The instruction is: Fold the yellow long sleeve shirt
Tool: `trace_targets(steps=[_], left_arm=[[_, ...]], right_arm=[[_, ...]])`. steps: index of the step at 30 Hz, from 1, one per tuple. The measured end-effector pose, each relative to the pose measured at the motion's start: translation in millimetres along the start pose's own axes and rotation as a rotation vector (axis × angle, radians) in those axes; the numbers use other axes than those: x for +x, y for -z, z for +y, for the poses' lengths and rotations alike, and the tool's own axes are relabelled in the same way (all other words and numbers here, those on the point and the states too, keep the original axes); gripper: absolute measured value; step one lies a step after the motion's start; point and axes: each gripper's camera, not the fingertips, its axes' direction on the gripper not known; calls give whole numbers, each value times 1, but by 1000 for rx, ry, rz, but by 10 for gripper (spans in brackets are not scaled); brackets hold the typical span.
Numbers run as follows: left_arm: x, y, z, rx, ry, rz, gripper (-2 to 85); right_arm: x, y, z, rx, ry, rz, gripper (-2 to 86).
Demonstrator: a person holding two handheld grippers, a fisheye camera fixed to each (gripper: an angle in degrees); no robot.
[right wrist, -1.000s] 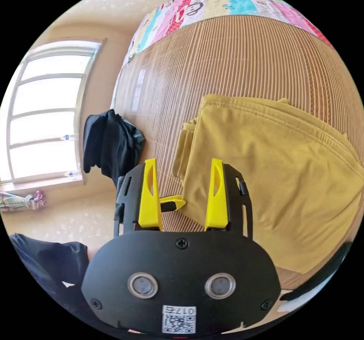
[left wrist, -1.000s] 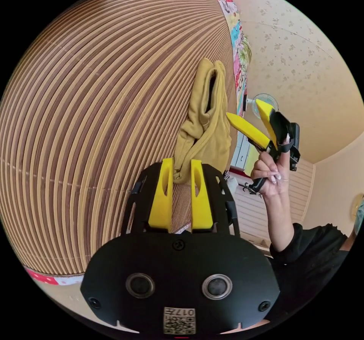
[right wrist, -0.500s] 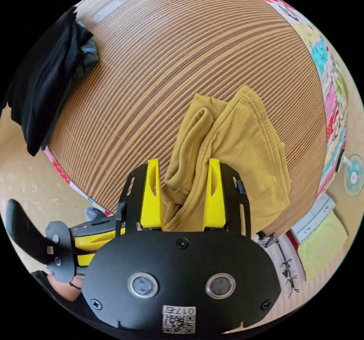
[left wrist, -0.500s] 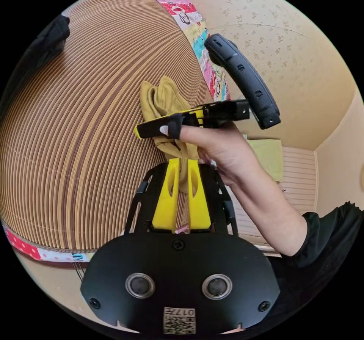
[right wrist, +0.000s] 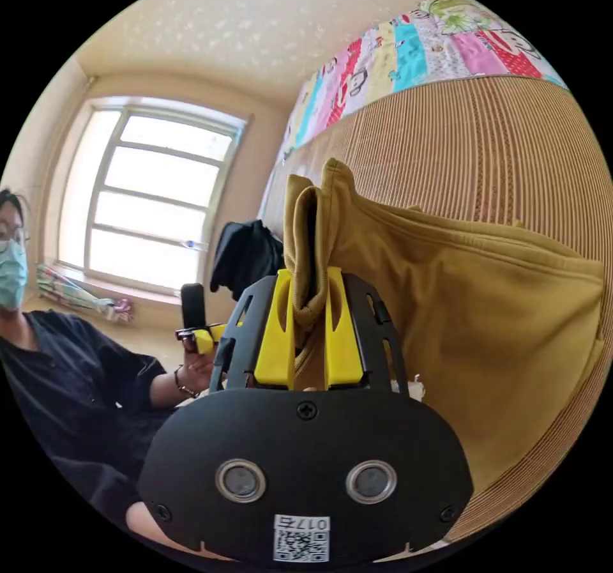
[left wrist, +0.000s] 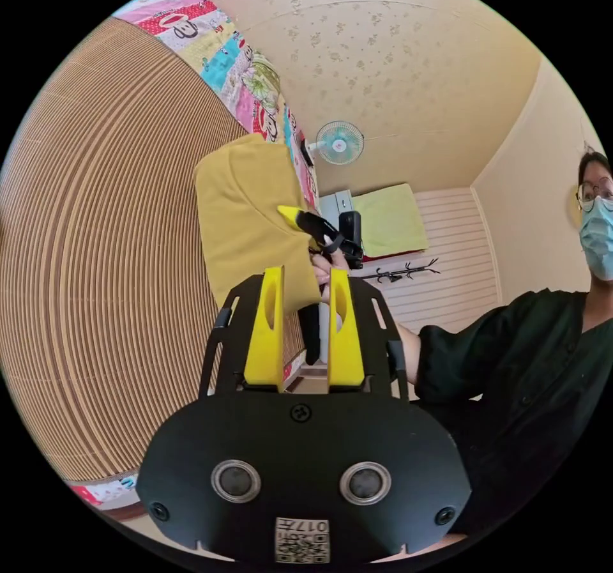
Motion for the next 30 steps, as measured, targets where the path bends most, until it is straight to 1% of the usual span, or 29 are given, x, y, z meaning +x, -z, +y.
trace_targets(steps=[2, 3, 5, 8, 10, 14, 17, 20, 22, 24, 25, 27, 30], left_arm=[[-6, -23, -4, -49, 5, -14, 115], [-11, -39, -6, -75, 8, -22, 119], [-21, -67, -9, -117, 22, -49, 125], [-45, -115, -12, -142, 81, -117, 141], [-64, -139, -13, -149, 137, -144, 151], [-94, -181, -14, -213, 202, -221, 168], [-103, -200, -12, -284, 194, -270, 172], [-108, -219, -6, -377, 179, -254, 171], [-112, -236, 1, -459, 172, -234, 163], [-114, -241, 6, -462, 200, -284, 131], [-115, -241, 7, -460, 212, -276, 119], [-119, -242, 13, -461, 277, -176, 85], [-109, -245, 28, -487, 329, -81, 70]], right_arm=[[46, 67, 37, 125, 33, -99, 77], [58, 81, 47, 149, 31, -113, 77], [106, 128, 86, 261, 1, -160, 77], [160, 159, 127, 348, -77, -161, 76], [192, 169, 147, 359, -154, -140, 76], [246, 175, 175, 278, -284, -101, 81], [262, 189, 192, 311, -340, -110, 95], [252, 193, 214, 293, -353, -51, 122], [241, 190, 232, 281, -347, -65, 142], [230, 187, 258, 312, -376, -53, 153], [224, 184, 278, 342, -415, -43, 159], [222, 178, 305, 375, -492, -52, 169], [233, 157, 341, 401, -601, -138, 195]])
